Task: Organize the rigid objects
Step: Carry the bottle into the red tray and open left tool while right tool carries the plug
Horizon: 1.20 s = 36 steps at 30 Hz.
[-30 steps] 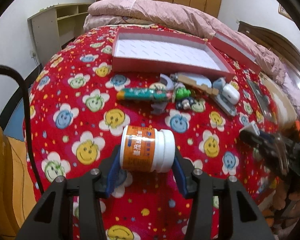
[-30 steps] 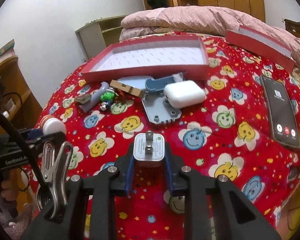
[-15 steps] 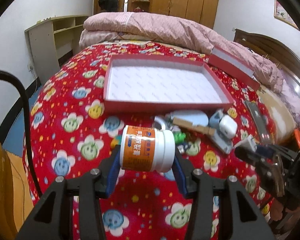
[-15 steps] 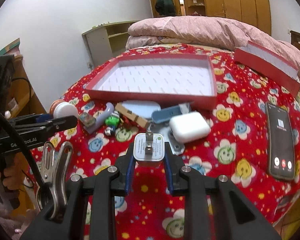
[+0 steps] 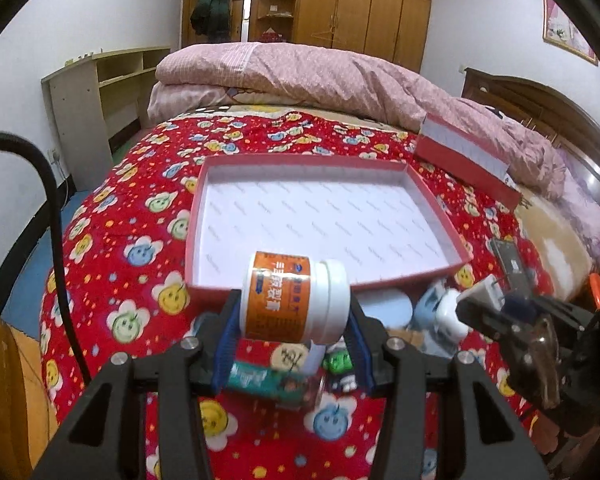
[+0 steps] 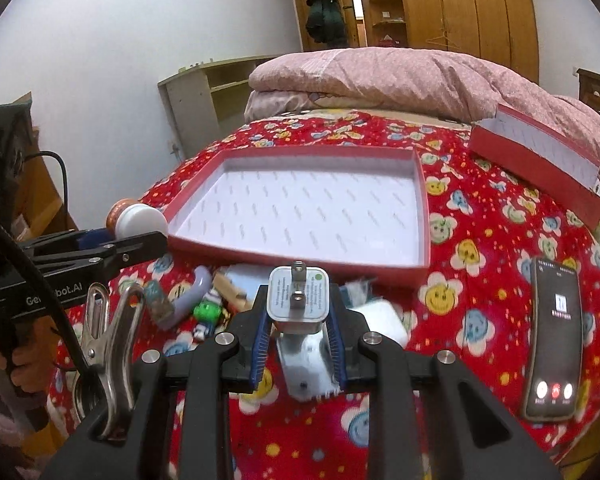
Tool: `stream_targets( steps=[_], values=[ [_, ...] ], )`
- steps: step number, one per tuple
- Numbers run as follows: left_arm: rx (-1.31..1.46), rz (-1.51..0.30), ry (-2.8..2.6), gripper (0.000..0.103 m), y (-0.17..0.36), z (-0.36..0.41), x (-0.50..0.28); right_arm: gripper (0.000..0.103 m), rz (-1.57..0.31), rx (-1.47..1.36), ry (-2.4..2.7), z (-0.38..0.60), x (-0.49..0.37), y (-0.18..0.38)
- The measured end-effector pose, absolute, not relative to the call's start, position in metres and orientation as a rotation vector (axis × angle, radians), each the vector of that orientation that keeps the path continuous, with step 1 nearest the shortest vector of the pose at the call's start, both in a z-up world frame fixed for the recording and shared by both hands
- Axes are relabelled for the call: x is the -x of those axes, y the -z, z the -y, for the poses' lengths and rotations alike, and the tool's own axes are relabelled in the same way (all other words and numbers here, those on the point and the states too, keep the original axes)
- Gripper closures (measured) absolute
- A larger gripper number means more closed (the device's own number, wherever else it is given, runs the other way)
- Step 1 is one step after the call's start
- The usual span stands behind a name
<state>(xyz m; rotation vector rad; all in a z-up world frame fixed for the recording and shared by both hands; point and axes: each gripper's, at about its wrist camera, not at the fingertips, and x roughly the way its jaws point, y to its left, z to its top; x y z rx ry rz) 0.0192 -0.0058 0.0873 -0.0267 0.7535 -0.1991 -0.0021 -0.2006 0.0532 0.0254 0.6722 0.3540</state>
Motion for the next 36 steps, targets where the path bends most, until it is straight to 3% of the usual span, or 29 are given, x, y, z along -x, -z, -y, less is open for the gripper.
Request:
stream_targets(
  steps=[13, 36],
  values=[
    [0.056, -0.783, 0.19, 0.053, -0.088, 0.015, -0.067, 0.076, -0.656, -0.069, -0.345, 0.2, -0.04, -0.064],
    [0.03, -0.841, 0.145, 0.053, -0.048, 0.023, -0.128, 0.076, -0.715, -0.089, -0.247, 0.206, -0.095, -0.026]
  ],
)
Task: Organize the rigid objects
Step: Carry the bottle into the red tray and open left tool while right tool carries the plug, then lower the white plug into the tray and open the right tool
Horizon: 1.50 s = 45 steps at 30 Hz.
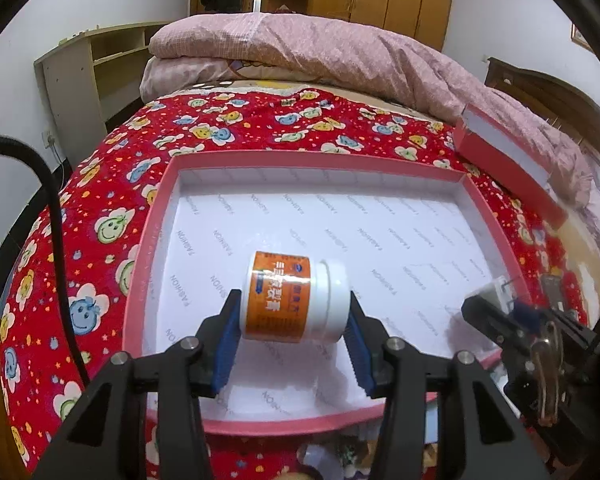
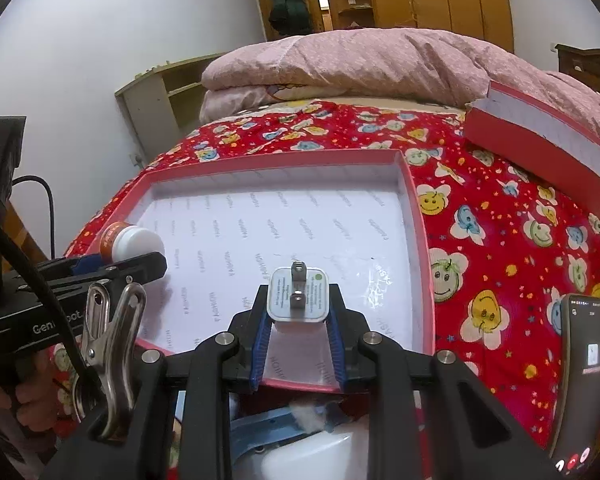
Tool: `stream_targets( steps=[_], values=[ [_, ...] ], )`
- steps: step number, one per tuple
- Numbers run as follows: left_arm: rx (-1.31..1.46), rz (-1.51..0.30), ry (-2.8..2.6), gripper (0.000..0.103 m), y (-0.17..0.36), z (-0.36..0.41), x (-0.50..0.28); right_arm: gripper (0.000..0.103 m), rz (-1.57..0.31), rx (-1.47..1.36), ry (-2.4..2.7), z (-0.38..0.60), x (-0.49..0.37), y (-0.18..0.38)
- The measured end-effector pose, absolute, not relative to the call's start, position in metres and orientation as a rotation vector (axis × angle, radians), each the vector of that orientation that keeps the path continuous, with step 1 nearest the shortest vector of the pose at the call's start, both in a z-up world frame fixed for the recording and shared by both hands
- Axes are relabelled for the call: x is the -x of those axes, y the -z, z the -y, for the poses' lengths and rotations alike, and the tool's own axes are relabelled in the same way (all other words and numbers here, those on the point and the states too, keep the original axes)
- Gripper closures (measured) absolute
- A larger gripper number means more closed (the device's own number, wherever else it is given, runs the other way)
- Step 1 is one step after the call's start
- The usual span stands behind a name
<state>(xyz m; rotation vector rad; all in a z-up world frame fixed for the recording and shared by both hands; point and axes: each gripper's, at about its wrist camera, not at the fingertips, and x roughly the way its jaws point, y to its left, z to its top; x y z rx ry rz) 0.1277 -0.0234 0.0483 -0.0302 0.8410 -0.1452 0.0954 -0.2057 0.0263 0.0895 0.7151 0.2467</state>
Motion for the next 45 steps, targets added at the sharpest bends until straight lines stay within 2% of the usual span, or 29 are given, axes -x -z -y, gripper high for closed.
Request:
stream_targets(
  steps=[21, 31, 45],
  values=[
    [-0.006, -0.836, 0.124, 0.052, -0.041, 0.03, -0.136, 0.074, -0.702, -0.086, -0.201, 0.211, -0.098, -0.019],
    [-0.002, -0.828, 0.121, 0.032, -0.049, 0.034, -0.128, 0.056, -0.659, -0.135, -0.239, 0.215, -0.091, -0.023],
    [-0.039, -0.834, 0.087, 0.03, -0.064, 0.036, -0.102, 0.054, -0.592, -0.169, -0.31, 0.219, -0.078, -0.032]
  ],
)
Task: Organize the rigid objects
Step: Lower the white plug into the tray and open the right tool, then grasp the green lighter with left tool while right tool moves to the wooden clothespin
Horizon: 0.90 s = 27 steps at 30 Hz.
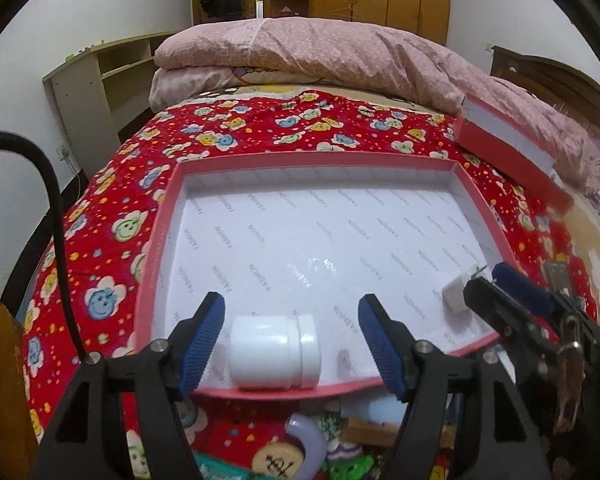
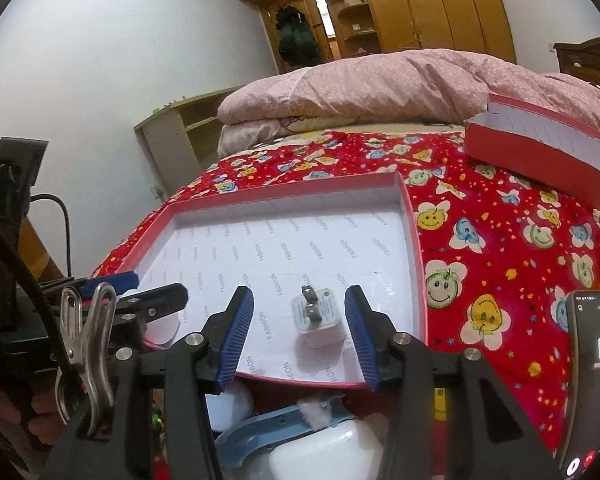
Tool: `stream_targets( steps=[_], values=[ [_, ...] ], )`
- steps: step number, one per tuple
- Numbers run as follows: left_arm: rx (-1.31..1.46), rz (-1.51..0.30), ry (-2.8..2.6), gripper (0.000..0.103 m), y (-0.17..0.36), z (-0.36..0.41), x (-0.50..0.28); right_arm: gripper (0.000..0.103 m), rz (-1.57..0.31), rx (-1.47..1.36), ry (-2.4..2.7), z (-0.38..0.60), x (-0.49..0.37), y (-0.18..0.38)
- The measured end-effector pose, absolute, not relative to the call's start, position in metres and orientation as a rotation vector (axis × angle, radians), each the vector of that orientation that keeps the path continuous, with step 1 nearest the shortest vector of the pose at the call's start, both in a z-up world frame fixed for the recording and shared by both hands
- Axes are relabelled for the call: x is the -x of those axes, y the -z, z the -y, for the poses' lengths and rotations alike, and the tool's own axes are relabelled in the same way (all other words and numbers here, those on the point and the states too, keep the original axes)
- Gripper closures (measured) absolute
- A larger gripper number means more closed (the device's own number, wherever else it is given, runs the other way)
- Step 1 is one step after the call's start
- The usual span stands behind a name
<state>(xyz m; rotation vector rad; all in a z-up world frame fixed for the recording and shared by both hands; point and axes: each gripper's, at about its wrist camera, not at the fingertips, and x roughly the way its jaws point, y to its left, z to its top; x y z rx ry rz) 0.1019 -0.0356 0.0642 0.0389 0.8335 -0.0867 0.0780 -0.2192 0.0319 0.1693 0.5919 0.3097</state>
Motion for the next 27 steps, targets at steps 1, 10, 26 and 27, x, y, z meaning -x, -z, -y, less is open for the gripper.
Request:
stream_targets(
  steps=[1, 10, 26, 27],
  values=[
    [-0.038, -0.832, 0.084, 0.03, -0.066, 0.034, -0.099, 0.054, -0.594, -0.169, -0.309, 0.219, -0.077, -0.032],
    [-0.015, -0.845, 0.081, 0.03, -0.076, 0.014, -0.071, 0.054, -0.62, -0.169, -0.345, 0.215, -0.063, -0.04],
    [0.025, -0.887, 0.115, 0.03, -0.063, -0.012, -0.025, 0.054, -0.69, -0.112, -0.362, 0.202, -0.018, -0.037],
    [0.024, -0.888, 0.124, 0.028, -0.062, -0.012, -0.021, 0.054, -0.696, -0.11, -0.362, 0.202, -0.015, -0.035]
  ],
)
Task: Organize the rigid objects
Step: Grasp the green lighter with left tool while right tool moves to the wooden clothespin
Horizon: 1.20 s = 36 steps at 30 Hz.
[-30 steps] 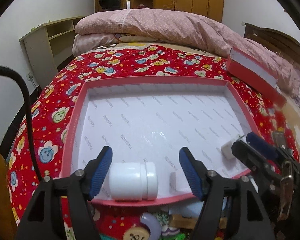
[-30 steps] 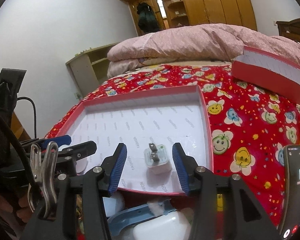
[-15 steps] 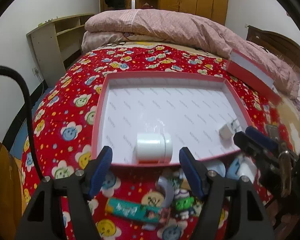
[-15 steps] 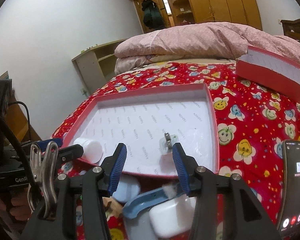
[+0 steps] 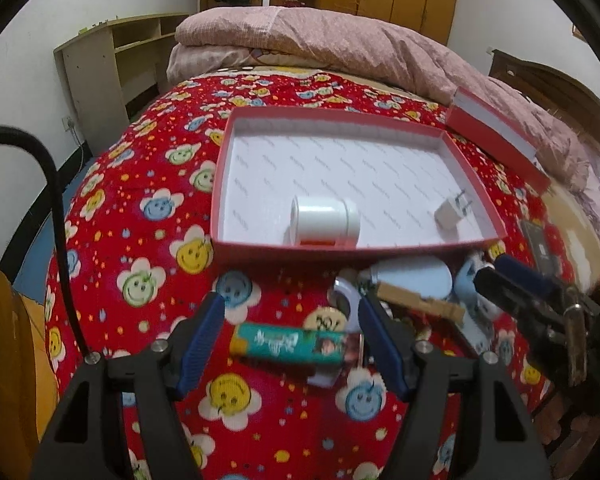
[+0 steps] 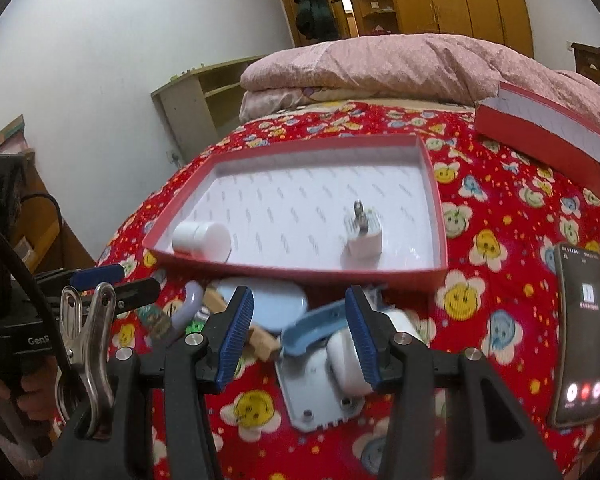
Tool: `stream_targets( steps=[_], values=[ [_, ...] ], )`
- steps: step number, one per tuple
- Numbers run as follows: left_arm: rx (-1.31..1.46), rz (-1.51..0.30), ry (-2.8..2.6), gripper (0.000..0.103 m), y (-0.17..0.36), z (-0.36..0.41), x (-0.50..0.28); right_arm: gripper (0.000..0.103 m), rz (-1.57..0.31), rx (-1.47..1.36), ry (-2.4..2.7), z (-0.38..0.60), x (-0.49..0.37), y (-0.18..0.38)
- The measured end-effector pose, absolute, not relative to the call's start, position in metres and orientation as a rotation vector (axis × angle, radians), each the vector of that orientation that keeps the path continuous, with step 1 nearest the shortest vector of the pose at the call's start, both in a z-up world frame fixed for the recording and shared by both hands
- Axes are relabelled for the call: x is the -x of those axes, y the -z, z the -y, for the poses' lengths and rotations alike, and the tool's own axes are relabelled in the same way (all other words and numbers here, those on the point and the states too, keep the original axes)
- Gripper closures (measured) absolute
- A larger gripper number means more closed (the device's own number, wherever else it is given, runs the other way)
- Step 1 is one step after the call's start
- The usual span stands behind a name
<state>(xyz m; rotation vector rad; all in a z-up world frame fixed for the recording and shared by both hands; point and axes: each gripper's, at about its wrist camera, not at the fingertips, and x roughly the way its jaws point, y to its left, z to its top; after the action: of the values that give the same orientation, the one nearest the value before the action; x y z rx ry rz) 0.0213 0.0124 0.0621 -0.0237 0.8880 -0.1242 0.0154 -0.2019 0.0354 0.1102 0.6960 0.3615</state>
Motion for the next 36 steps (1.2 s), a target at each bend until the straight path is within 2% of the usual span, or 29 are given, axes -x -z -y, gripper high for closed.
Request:
stream_targets(
  steps=[3, 6, 32, 36],
  values=[
    [0.017, -0.885, 0.142, 0.017, -0.059, -0.012, -0.013, 0.054, -0.709, -0.106, -0.361, 0.201, -0.009, -0.032],
    [0.004, -0.884, 0.159, 0.015, -0.057, -0.01, -0.007, 0.054, -0.717, -0.099, -0.362, 0.2, -0.003, -0.029],
    [0.135, -0.879, 0.131, 0.015, -0.021, -0.026, -0.016, 0.054, -0.748, -0.07, -0.363, 0.192, 0.007, -0.021],
    [0.163, -0.859, 0.141, 0.017, -0.022, -0.029, -0.016, 0.054, -0.757, -0.061, -0.365, 0.189, 0.006, -0.02]
  ],
)
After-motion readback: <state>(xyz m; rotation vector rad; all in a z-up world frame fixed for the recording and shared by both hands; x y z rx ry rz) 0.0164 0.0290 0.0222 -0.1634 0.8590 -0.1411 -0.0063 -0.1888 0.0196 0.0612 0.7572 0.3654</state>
